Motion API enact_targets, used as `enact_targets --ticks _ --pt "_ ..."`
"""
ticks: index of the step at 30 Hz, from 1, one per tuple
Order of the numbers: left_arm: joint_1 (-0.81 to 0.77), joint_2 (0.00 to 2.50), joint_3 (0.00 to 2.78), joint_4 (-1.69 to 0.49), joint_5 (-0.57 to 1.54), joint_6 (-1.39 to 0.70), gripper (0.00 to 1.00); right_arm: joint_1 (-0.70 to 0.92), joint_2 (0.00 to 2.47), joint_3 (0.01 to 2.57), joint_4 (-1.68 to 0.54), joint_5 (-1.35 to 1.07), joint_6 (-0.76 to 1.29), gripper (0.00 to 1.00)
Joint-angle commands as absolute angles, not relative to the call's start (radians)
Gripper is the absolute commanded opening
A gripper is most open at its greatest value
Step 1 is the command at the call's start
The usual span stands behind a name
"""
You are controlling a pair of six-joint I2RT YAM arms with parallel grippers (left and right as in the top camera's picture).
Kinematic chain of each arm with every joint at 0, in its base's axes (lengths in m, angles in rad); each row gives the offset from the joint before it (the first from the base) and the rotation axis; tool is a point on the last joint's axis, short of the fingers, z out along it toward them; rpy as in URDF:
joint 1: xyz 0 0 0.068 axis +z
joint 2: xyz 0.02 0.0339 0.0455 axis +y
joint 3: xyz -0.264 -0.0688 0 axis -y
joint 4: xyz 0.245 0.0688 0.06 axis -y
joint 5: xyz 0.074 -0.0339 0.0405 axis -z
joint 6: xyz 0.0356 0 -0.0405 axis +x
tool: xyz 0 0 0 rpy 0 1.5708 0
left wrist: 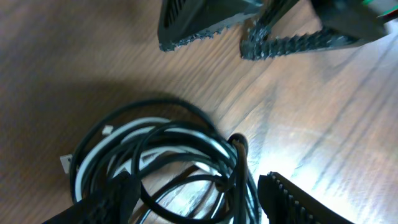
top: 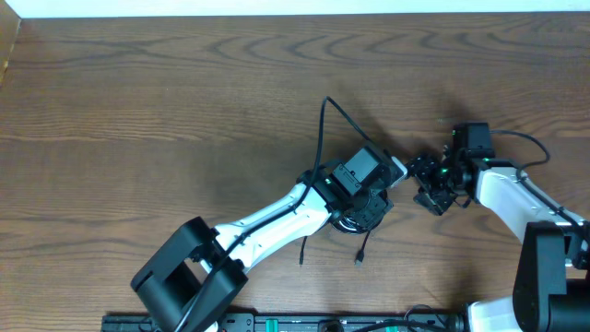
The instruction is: Untangle cables
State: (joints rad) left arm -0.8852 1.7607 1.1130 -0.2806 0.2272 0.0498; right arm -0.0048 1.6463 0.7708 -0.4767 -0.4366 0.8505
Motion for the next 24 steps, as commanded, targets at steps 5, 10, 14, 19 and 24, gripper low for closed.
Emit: enact_targets --ticks 5,10,14,19,24 --pt "-0.883 1.736 1.121 -0.26 0.262 0.048 0.65 -0.043 1.753 0.657 -0.515 -0.157 0.879 0.85" --pt "-0.883 1.737 1.121 -0.26 0.263 0.047 0.53 -0.031 1.753 0.658 -0.507 -0.163 0.878 0.86" --pt "-0.884 1.742 1.121 -0.259 0.29 0.047 0.5 -0.02 1.753 0.658 -0.498 -0.164 0.878 0.87" --pt "-0.894 1.757 1.12 -0.244 0.292 0.048 0.5 -0.011 1.753 0.658 -0.49 -0.164 0.878 0.88" --pt "-0.898 1.781 1.12 -0.224 0.292 0.048 0.4 -0.011 1.753 0.658 -0.49 -0.166 0.878 0.87"
